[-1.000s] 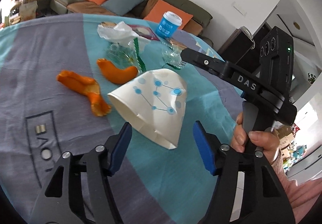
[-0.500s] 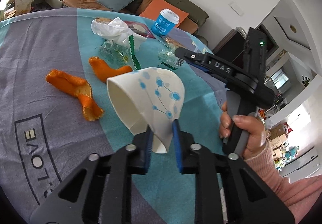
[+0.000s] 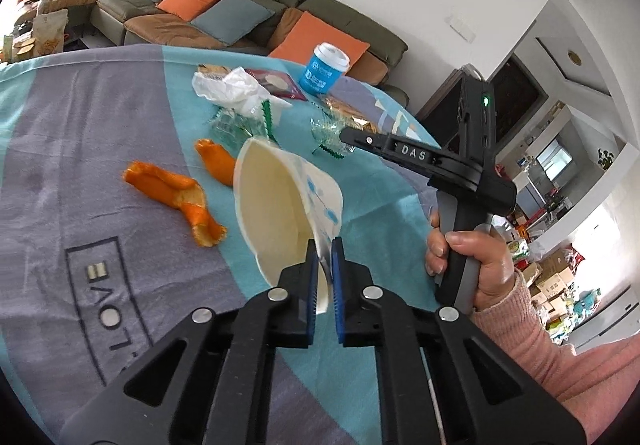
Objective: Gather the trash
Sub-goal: 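Carry the plate and plastic wrapper with both tools over the teal bin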
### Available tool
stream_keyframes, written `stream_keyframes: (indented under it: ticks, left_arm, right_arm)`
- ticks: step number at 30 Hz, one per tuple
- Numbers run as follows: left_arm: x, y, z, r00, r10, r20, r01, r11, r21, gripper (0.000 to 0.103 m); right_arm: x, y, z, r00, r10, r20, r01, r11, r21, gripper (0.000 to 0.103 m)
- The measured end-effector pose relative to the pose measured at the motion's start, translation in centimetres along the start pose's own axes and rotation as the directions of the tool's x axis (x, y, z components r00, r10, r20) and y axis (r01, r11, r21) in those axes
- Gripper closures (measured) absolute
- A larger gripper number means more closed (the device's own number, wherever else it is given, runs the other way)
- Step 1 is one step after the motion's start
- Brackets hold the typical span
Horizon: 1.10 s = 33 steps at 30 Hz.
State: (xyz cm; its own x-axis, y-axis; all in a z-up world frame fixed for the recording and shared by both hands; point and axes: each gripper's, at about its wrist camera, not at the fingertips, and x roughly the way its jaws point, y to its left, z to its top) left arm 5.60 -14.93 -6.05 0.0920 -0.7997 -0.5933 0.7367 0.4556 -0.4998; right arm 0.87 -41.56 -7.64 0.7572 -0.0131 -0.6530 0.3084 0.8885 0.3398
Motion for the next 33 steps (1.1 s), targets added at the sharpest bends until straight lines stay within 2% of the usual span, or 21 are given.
stream_keyframes:
  ticks: [11,25,33]
  left_arm:
    - [-3.4,0.8,-0.6,0.999,0.019,0.051,-0.018,1.0,-0.012,0.099]
    - [-8.7,1.8,-1.8,0.987,0.086,0.135,-0.083,0.996,-0.024,0.099]
    - [-13.4,3.9,-3.0,0.972,0.141,0.188,-0.13,0.989,-0.069,0.099]
  right_arm:
    - [-1.7,1.3,-0.5,0.999,0.028,0.038,-0.028,0.999,-0.022,0.101]
    - [-5.0,5.3,-1.8,0.989,0.124,0.078,-0.118,0.99,-0.078,0.101]
    - [-6.0,9.9,-2.6,0.97,0.236,0.06,-0.225,0.963,-0.148,0.101]
